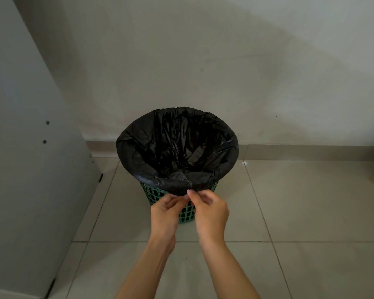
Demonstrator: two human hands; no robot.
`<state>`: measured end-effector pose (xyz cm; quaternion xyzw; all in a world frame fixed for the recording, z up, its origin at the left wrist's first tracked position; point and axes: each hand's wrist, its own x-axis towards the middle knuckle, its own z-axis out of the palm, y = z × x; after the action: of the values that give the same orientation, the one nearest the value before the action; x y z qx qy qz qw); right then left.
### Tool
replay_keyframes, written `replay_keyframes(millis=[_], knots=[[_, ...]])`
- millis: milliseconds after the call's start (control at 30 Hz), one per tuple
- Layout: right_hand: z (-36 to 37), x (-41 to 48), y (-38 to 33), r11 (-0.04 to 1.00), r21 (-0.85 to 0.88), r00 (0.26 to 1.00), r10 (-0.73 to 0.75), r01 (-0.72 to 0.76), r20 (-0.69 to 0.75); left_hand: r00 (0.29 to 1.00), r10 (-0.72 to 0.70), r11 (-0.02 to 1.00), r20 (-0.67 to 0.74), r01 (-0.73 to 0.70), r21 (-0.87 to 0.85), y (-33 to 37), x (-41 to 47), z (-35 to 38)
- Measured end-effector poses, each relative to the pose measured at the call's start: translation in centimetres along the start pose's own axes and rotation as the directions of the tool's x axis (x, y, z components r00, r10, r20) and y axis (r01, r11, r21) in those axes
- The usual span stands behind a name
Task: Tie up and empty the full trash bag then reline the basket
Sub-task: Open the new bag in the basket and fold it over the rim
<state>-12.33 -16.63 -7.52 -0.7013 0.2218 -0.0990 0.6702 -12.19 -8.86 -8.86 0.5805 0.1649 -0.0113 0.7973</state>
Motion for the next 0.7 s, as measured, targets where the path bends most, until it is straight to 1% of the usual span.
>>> replay_keyframes(millis=[100, 167, 233, 333, 400, 567, 633, 700], knots=[[0.2, 0.2, -0.1, 0.978, 0.138, 0.987, 0.158, -0.157, 0.006, 1.000, 0.002, 1.000, -0.009, -0.002, 0.023, 0.0, 0.0, 0.1], [0.1, 0.4, -0.2, 0.959, 0.184, 0.976, 0.217, -0.216, 0.017, 0.999, 0.010, 0.998, -0.032, -0.008, 0.055, -0.2, 0.1, 0.0], [0.0, 0.5, -0.4, 0.947, 0.200, 0.968, 0.247, -0.250, 0.040, 0.998, 0.021, 0.996, -0.057, -0.016, 0.084, -0.4, 0.3, -0.1], [0.0, 0.5, -0.6, 0.948, 0.152, 0.960, 0.269, -0.278, 0.075, 0.996, 0.024, 0.994, -0.085, -0.015, 0.113, -0.6, 0.6, -0.2], [0.0, 0.4, -0.8, 0.931, 0.164, 0.944, 0.315, -0.327, 0.093, 0.996, 0.018, 0.993, -0.087, -0.008, 0.119, -0.4, 0.4, -0.1], [-0.3, 0.8, -1.4, 0.830, 0.263, 0.868, 0.438, -0.491, 0.235, 0.997, -0.026, 0.997, -0.066, 0.031, 0.071, 0.2, -0.2, 0.2], [-0.4, 1.1, -1.3, 0.754, 0.317, 0.813, 0.485, -0.575, 0.320, 0.998, -0.038, 0.998, -0.057, 0.040, 0.042, 0.5, -0.2, 0.2], [-0.6, 1.5, -1.2, 0.681, 0.369, 0.772, 0.511, -0.632, 0.378, 0.996, -0.069, 0.997, -0.049, 0.067, -0.033, 0.9, -0.3, 0.3]])
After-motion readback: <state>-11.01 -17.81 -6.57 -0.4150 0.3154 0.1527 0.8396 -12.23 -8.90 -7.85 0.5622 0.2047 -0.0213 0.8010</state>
